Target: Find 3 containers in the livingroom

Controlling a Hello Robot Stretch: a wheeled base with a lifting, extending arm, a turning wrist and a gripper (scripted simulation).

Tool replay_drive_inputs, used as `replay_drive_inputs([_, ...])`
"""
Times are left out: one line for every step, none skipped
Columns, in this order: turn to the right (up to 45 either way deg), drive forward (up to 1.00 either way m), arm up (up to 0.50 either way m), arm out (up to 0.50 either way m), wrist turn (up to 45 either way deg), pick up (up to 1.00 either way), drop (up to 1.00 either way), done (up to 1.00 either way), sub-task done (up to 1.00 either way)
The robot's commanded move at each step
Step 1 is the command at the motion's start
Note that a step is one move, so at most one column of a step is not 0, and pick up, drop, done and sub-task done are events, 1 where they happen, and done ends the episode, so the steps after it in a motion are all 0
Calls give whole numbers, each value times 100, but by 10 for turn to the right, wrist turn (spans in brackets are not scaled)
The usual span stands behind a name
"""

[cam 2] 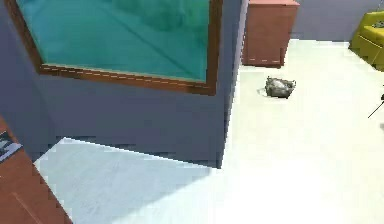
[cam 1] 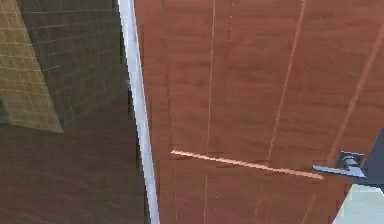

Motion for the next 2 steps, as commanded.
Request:
replay_drive_inputs([450, 0, 0, 0, 0, 0, 0, 0, 0])
replay_drive_inputs([150, 0, 0, 0, 0, 0, 0, 0, 0])
